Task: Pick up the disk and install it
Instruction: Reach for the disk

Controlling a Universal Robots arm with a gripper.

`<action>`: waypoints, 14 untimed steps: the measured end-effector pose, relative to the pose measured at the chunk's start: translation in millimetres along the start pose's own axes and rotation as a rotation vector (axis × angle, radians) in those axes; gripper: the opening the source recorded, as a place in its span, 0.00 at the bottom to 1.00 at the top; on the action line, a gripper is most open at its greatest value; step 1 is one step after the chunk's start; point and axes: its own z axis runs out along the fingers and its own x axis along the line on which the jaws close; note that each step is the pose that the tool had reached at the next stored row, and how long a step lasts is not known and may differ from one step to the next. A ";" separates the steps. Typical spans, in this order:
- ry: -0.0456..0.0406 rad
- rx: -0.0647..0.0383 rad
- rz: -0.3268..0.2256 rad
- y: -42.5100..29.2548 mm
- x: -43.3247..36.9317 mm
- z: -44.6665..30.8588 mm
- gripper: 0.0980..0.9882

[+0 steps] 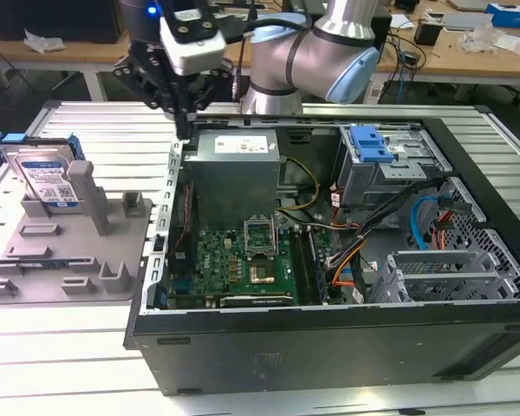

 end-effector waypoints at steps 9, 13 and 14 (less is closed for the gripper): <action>0.0000 0.000 0.000 14.5 40.1 0.8 0.01; -0.0001 0.000 0.000 22.6 60.1 1.4 0.01; -0.0002 0.000 0.000 26.2 69.1 1.7 0.01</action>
